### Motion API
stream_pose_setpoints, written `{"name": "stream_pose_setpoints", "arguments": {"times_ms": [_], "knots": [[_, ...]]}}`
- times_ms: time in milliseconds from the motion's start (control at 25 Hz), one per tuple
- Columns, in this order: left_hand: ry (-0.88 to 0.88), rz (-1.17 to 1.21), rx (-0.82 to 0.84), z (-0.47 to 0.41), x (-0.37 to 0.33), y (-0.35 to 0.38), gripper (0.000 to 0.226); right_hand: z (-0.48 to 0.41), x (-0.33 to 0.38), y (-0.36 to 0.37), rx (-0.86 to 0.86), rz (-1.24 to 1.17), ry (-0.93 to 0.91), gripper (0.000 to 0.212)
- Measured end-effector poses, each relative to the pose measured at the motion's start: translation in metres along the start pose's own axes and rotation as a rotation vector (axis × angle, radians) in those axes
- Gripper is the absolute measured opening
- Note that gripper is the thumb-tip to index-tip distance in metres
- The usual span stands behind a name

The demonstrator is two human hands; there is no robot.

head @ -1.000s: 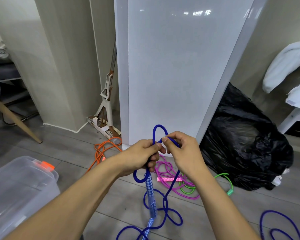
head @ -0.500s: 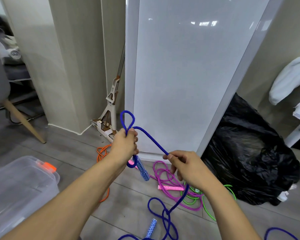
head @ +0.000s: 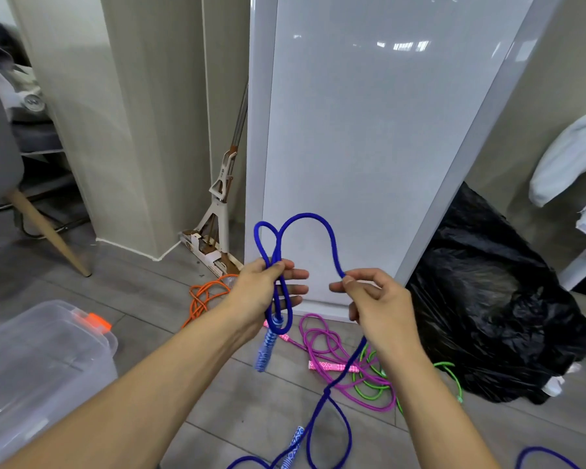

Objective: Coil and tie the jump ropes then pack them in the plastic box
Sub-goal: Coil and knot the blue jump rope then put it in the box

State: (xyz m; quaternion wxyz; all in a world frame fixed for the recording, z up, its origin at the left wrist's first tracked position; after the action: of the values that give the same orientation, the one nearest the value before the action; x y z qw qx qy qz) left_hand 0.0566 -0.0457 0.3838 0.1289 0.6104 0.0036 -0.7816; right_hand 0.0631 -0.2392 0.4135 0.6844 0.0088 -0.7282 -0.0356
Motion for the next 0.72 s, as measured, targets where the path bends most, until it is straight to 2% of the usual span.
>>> {"name": "stream_pose_setpoints", "arguments": {"times_ms": [160, 280, 440, 560, 640, 720], "knots": [[0.010, -0.017, 0.054, 0.009, 0.002, 0.016, 0.020, 0.015, -0.004, 0.028, 0.070, 0.060, -0.033, 0.004], [0.028, -0.056, 0.064, 0.009, 0.007, 0.021, 0.019, 0.016, -0.008, 0.034, 0.058, 0.108, -0.054, 0.007], [0.119, -0.233, 0.098, 0.009, 0.007, 0.024, 0.021, 0.015, -0.015, 0.032, 0.054, 0.203, -0.063, 0.011], [0.203, -0.386, 0.059, 0.012, -0.001, 0.022, 0.019, 0.015, -0.011, 0.033, 0.083, 0.259, -0.117, 0.011], [0.223, -0.360, -0.007, 0.007, -0.005, 0.015, 0.017, 0.016, -0.009, 0.038, 0.164, 0.330, -0.122, 0.016], [0.189, -0.163, -0.089, -0.005, -0.006, 0.001, 0.016, 0.016, -0.013, 0.043, 0.278, 0.387, -0.061, 0.018]]}}
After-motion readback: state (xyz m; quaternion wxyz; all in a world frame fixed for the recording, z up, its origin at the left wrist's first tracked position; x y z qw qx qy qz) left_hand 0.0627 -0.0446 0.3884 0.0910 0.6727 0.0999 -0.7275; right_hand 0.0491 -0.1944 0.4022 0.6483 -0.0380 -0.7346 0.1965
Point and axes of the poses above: each hand's wrist, its own z-axis away from the middle knuckle, its own y-axis out of the palm, x = y × z, the point moved 8 cm from there along -z, towards the middle knuckle, and after that the axes turned 11 degrees about -z, right-handed, at the moved point
